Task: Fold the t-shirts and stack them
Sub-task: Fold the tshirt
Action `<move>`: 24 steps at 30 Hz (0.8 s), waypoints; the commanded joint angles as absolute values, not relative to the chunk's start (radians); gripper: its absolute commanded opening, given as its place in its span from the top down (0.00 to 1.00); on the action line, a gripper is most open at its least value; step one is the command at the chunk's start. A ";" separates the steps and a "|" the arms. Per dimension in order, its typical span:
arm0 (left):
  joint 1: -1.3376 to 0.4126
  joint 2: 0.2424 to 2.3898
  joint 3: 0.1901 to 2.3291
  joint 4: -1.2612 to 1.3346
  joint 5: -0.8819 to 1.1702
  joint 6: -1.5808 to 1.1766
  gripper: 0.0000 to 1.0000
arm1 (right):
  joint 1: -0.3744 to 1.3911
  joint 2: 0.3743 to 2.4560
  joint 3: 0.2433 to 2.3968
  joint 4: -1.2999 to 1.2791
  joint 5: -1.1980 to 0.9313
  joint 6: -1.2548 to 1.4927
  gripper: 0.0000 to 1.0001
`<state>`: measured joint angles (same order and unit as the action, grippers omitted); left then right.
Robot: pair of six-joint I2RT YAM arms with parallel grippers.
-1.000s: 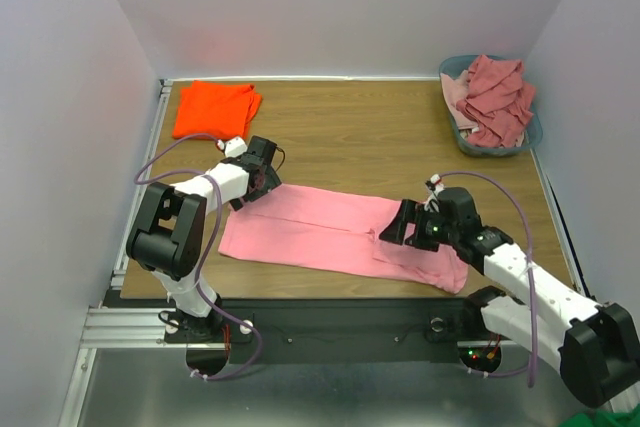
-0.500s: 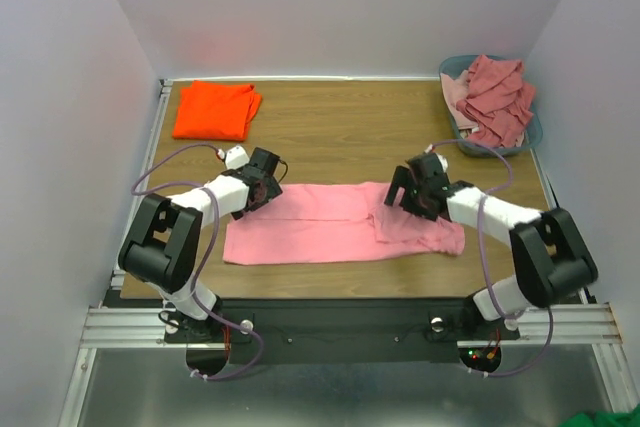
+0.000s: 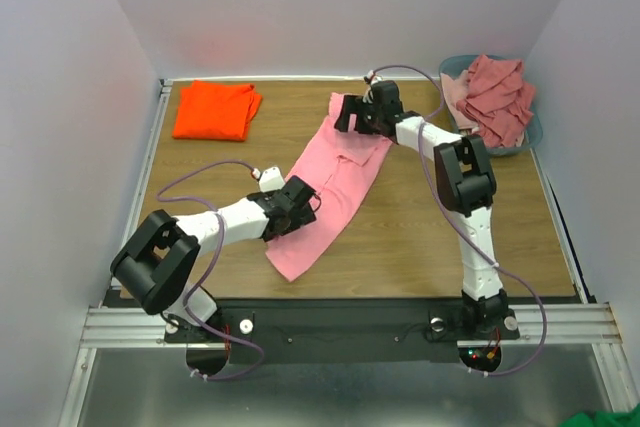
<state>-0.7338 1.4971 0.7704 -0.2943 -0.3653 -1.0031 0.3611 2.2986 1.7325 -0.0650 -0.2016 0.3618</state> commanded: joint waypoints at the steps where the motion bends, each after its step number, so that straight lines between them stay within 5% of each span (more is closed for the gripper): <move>1: -0.846 1.571 0.675 -0.307 -0.092 -1.216 0.02 | 0.356 2.526 1.935 -0.241 -0.406 0.304 0.00; 11: -1.106 1.625 0.859 -0.369 -0.115 -1.324 0.02 | 0.348 2.761 2.341 -0.247 -0.486 0.365 0.00; 24: -1.304 1.410 1.054 -0.603 -0.397 -1.404 0.02 | 0.342 2.524 2.358 -0.249 -0.491 0.364 0.00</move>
